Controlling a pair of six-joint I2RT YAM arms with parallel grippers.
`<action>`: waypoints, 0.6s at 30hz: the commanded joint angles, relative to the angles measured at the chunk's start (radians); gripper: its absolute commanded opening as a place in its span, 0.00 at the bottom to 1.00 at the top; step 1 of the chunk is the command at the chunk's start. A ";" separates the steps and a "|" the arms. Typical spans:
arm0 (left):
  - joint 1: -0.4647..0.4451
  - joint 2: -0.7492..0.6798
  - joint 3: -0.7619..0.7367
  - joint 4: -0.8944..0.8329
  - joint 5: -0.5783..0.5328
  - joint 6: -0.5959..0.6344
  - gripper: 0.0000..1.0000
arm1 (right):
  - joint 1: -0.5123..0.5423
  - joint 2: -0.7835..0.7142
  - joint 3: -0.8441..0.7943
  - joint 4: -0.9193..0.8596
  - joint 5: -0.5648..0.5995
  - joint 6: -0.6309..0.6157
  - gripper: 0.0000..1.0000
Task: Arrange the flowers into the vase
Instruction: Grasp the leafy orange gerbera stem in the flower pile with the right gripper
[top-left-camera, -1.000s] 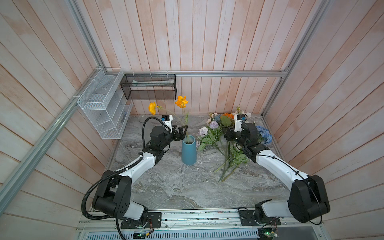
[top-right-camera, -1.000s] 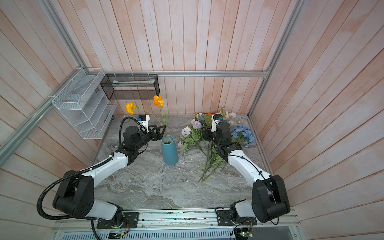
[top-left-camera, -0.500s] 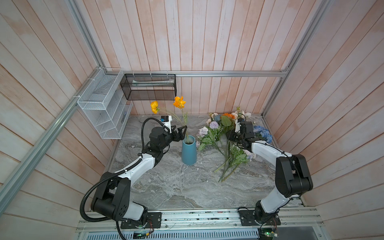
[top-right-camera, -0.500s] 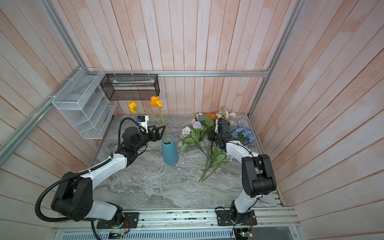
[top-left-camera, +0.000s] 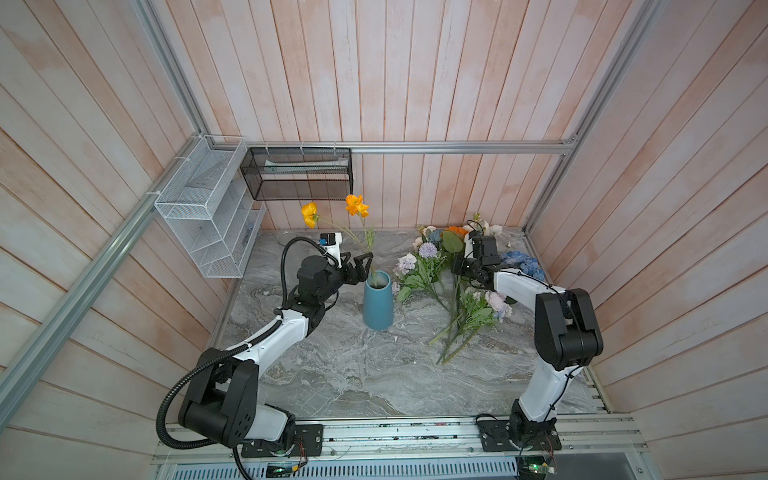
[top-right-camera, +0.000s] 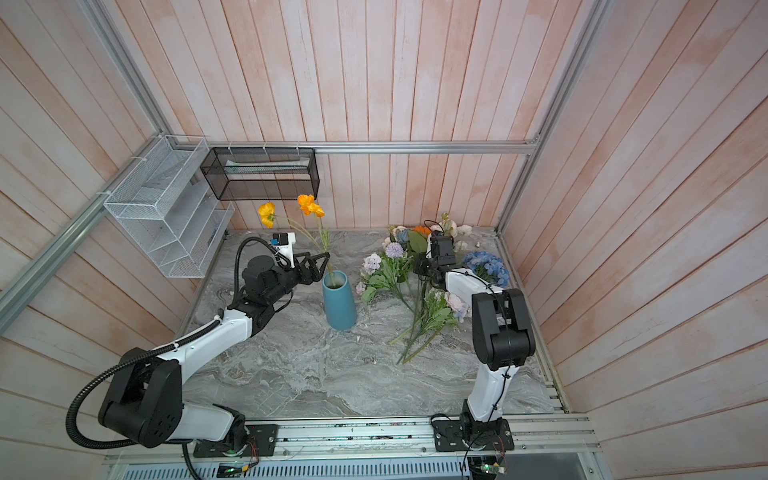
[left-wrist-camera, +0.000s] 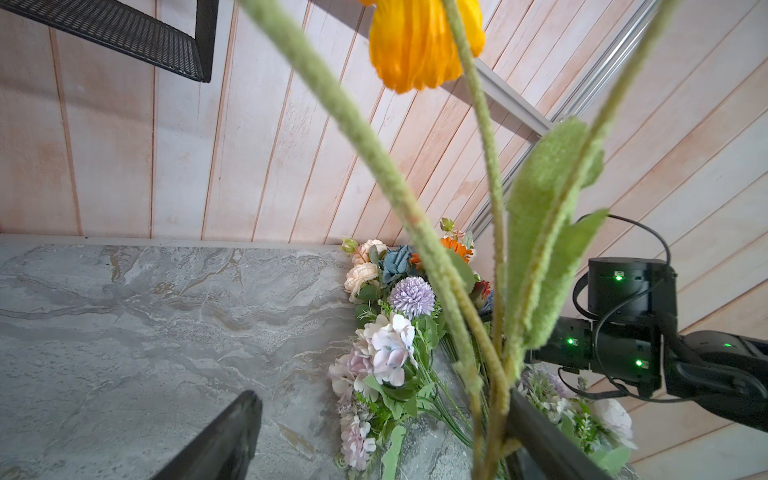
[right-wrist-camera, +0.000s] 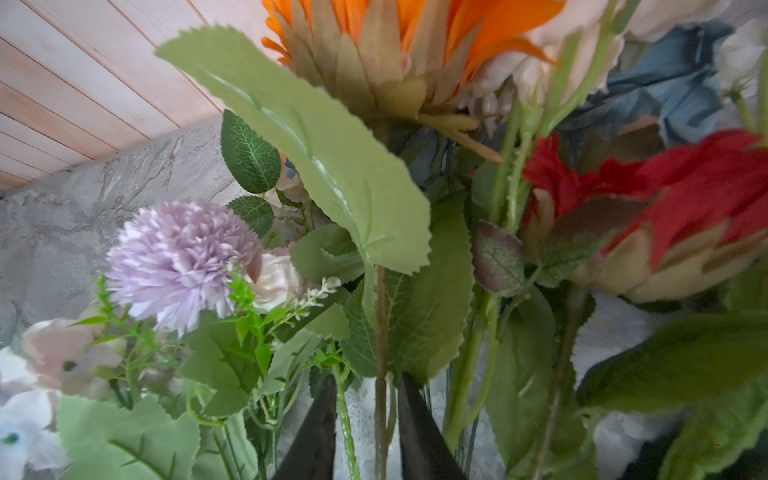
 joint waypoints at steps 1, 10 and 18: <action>-0.004 -0.021 -0.015 -0.004 -0.003 -0.001 0.89 | -0.005 0.032 0.015 -0.006 0.019 -0.012 0.26; -0.004 -0.031 -0.016 -0.013 -0.006 0.001 0.89 | -0.007 0.071 0.020 -0.007 0.011 -0.013 0.22; -0.005 -0.038 -0.016 -0.015 -0.009 0.002 0.89 | -0.014 0.052 0.015 -0.005 -0.011 -0.022 0.00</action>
